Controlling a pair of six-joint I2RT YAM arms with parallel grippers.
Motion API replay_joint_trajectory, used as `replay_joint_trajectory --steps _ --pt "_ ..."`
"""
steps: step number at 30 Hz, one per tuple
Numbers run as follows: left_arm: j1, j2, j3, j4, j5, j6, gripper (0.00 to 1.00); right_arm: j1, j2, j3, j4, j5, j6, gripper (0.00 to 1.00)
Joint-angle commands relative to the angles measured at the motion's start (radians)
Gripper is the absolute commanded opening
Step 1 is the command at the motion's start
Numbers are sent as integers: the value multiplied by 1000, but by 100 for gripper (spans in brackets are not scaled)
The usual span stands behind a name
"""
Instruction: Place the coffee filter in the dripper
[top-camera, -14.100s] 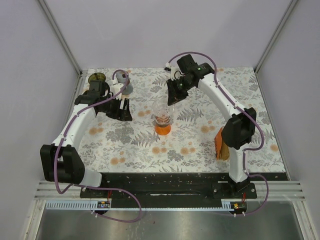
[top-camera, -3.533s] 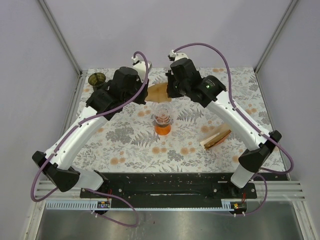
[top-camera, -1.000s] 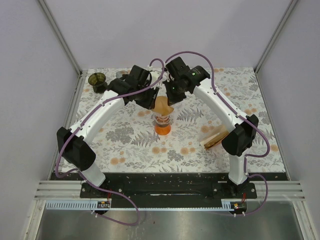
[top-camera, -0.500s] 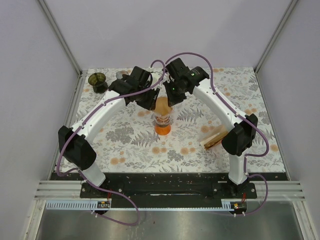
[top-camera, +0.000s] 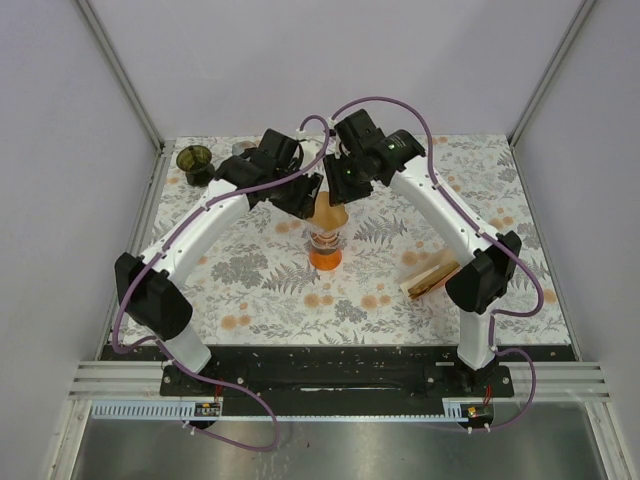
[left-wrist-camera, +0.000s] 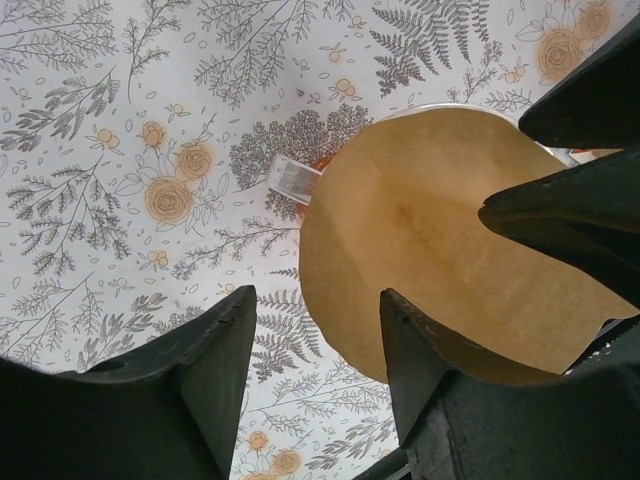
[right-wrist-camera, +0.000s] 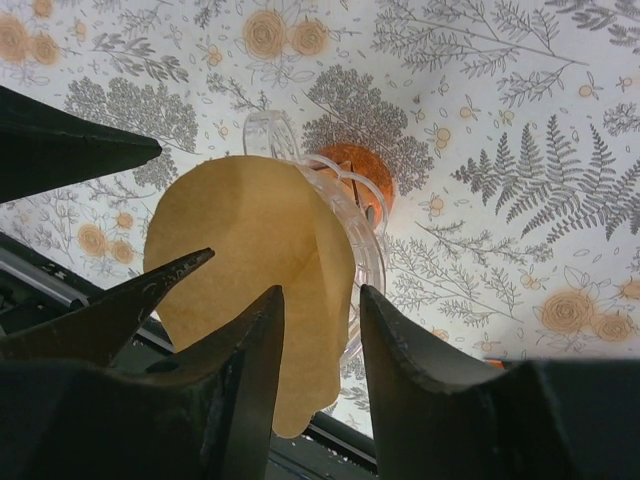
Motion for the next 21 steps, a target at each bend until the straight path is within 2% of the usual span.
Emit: replay_joint_trajectory --steps 1,8,12,14,21 --pt "13 -58 62 16 4 12 58 -6 -54 73 0 9 -19 47" --pt "42 -79 119 -21 7 44 67 -6 -80 143 -30 45 -67 49" --pt "73 -125 116 -28 -1 64 75 -3 -133 117 -2 -9 -140 51" --pt "94 -153 106 -39 -3 79 79 14 -185 61 36 -38 -191 52" --pt "220 -257 -19 -41 -12 135 88 277 -382 -289 343 -7 -487 52"
